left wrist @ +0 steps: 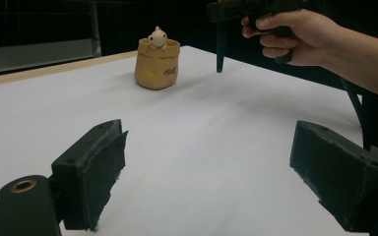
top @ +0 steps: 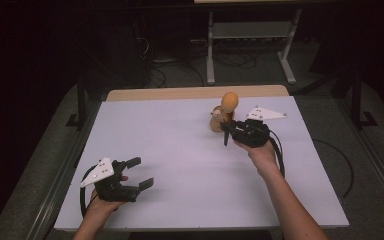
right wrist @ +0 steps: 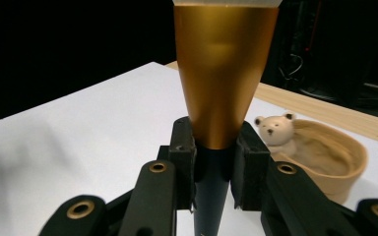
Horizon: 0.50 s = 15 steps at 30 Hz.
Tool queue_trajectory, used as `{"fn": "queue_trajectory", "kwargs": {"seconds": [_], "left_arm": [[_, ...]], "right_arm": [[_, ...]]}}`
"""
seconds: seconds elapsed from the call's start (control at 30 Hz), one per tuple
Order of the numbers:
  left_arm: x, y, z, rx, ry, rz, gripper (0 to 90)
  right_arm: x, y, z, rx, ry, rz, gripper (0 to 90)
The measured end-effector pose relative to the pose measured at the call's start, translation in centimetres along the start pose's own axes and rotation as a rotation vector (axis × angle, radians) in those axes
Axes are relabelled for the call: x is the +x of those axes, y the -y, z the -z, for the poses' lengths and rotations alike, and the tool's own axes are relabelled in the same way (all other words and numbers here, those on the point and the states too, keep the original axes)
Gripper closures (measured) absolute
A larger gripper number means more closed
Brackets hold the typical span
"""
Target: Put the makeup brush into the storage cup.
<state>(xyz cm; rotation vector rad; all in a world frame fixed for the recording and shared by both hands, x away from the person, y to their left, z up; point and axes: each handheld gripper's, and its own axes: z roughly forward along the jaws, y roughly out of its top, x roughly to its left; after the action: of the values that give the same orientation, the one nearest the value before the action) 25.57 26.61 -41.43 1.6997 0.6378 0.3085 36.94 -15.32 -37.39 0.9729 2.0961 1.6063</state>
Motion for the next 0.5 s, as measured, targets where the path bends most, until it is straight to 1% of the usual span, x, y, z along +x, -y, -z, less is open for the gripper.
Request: {"fn": "queue_trajectory", "kwargs": {"seconds": [0.2,0.27,0.3,0.33,0.43,0.47,0.5], "left_arm": [[0.0,0.0,0.0,0.003,-0.004,-0.002,13.0],[0.0,0.0,0.0,0.002,-0.002,-0.002,13.0],[0.1,0.0,-0.1,0.002,-0.003,-0.003,13.0],[0.1,0.0,-0.1,0.0,-0.001,-0.003,13.0],[0.1,0.0,-0.1,0.003,0.001,-0.012,13.0],[0.0,0.1,-0.2,0.0,0.002,0.003,13.0],[0.0,0.1,-0.2,-0.001,0.002,0.002,13.0]], "right_arm": [[-0.5,-0.6,0.0,-0.011,0.031,-0.003,73.4],[-0.7,-0.8,-0.1,-0.024,0.039,-0.005,73.3],[-0.8,-0.9,-0.1,-0.025,0.047,-0.014,73.3],[-0.9,-1.0,-0.1,-0.029,0.052,-0.01,73.3],[-1.0,-1.2,-0.1,-0.039,0.063,-0.013,73.3],[-1.1,-1.2,-0.2,-0.04,0.07,-0.015,73.3],[-1.3,-1.4,-0.3,-0.042,0.08,-0.013,73.3]]}}
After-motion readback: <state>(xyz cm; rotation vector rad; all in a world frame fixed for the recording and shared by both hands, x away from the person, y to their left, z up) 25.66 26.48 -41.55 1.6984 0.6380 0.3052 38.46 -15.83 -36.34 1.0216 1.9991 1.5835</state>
